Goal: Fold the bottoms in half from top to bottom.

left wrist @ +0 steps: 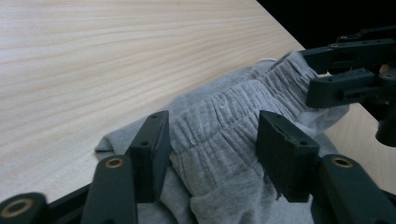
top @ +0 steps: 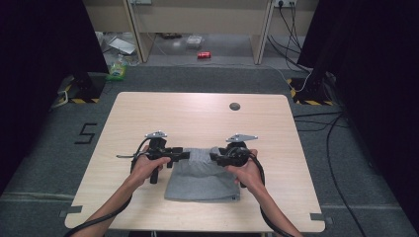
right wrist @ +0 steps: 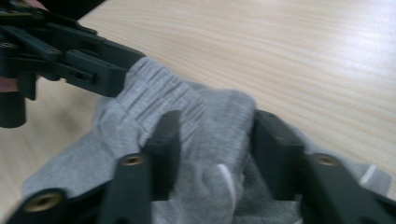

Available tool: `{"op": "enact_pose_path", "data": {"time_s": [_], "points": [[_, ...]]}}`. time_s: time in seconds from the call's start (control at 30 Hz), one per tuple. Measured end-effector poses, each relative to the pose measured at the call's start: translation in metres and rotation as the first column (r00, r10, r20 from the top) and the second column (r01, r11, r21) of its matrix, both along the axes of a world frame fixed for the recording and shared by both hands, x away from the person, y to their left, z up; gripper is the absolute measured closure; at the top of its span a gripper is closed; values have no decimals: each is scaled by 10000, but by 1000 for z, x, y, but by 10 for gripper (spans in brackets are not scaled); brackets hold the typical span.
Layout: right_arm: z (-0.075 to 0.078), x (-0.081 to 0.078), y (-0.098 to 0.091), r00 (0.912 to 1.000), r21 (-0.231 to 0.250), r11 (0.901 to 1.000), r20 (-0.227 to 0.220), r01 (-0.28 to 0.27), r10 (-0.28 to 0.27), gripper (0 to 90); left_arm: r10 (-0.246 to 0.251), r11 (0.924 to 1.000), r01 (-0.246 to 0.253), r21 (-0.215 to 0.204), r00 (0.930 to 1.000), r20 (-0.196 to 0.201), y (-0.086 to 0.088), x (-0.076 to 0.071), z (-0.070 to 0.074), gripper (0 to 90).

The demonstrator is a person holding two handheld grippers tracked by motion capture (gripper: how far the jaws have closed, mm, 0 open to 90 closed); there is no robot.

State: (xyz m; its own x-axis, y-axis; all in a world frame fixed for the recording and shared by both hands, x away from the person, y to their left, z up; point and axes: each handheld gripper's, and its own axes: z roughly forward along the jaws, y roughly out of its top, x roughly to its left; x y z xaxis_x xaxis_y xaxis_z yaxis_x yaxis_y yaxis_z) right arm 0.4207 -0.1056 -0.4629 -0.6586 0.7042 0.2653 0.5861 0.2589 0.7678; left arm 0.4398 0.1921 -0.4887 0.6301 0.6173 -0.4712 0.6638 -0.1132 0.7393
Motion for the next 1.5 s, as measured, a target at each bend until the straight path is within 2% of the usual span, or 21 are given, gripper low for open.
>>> {"op": "enact_pose_path", "data": {"time_s": [0.13, 0.27, 0.33, 0.37, 0.57, 0.67, 0.8, 0.9, 1.0, 1.07, 1.1, 1.2, 1.23, 1.27, 1.3, 1.33, 1.37, 1.4, 1.43, 1.47, 1.5], "points": [[3, -10, -3, 9993, 30, 9997, 314, -228, 227, 673, -147, 9997, 153, -179, 9994, 322, 2, -12, 4, 519], [6, -35, -6, 9937, 76, 9969, 814, -778, 770, 708, -558, 9978, 578, -317, 9967, 594, 5, -28, 6, 549], [5, -44, -6, 9913, 85, 9948, 846, -1015, 1005, 708, -888, 9946, 924, -482, 9935, 716, 6, -41, 4, 554], [5, -44, -6, 9913, 85, 9948, 846, -1015, 1005, 708, -888, 9946, 924, -482, 9935, 716, 6, -41, 4, 554], [-2, -76, -14, 9856, -59, 9897, 906, -1430, 1429, 641, -1534, 9867, 1576, -407, 9840, 904, 8, -68, 1, 540], [1, -80, -19, 9861, 67, 9907, 968, -1362, 1350, 606, -1758, 9823, 1809, -492, 9799, 942, 9, -75, 3, 533], [15, -84, -29, 9849, 445, 9937, 1446, -1028, 954, 559, -1884, 9795, 1952, -505, 9753, 1151, 8, -81, 7, 501], [18, -83, -31, 9845, 504, 9943, 1533, -942, 855, 552, -1714, 9798, 1836, -793, 9751, 1404, 11, -81, 17, 492], [20, -79, -31, 9851, 476, 9955, 1556, -815, 732, 552, -1417, 9845, 1558, -799, 9771, 1589, 11, -76, 24, 475], [16, -76, -25, 9859, 272, 9965, 1500, -787, 738, 553, -1224, 9899, 1324, -501, 9783, 1671, 9, -74, 25, 461], [16, -76, -25, 9859, 272, 9965, 1500, -787, 738, 553, -1110, 9933, 1148, -120, 9783, 1750, 5, -73, 24, 461], [6, -74, -9, 9830, -742, 9926, 1498, -964, 1066, 556, -1251, 9904, 1112, 823, 9737, 1902, -7, -75, 15, 446], [6, -74, -9, 9830, -742, 9926, 1498, -964, 1066, 556, -1353, 9876, 1164, 1056, 9714, 1953, -10, -76, 12, 446], [0, -74, -1, 9815, -1165, 9868, 1424, -1120, 1282, 565, -1475, 9842, 1233, 1269, 9678, 2038, -12, -79, 10, 445], [-3, -75, 1, 9815, -1274, 9846, 1341, -1199, 1368, 574, -1559, 9812, 1268, 1458, 9652, 2099, -14, -82, 8, 446], [-3, -75, 1, 9815, -1274, 9846, 1341, -1199, 1368, 574, -1700, 9745, 1300, 1830, 9597, 2237, -16, -88, 5, 446], [-13, -81, 8, 9797, -1724, 9734, 1056, -1507, 1704, 591, -1861, 9666, 1348, 2178, 9539, 2356, -17, -93, 2, 447], [-17, -83, 10, 9784, -1886, 9685, 965, -1626, 1830, 595, -1989, 9603, 1403, 2412, 9504, 2393, -18, -97, -1, 448], [-17, -83, 10, 9784, -1886, 9685, 965, -1626, 1830, 595, -2119, 9532, 1475, 2639, 9486, 2350, -18, -102, -6, 448], [-28, -91, 13, 9768, -2259, 9585, 838, -1740, 1971, 599, -2218, 9453, 1508, 2894, 9474, 2307, -18, -107, -13, 448], [-31, -94, 14, 9762, -2283, 9584, 919, -1714, 1965, 599, -2166, 9424, 1376, 3049, 9457, 2425, -18, -112, -21, 446]]}}
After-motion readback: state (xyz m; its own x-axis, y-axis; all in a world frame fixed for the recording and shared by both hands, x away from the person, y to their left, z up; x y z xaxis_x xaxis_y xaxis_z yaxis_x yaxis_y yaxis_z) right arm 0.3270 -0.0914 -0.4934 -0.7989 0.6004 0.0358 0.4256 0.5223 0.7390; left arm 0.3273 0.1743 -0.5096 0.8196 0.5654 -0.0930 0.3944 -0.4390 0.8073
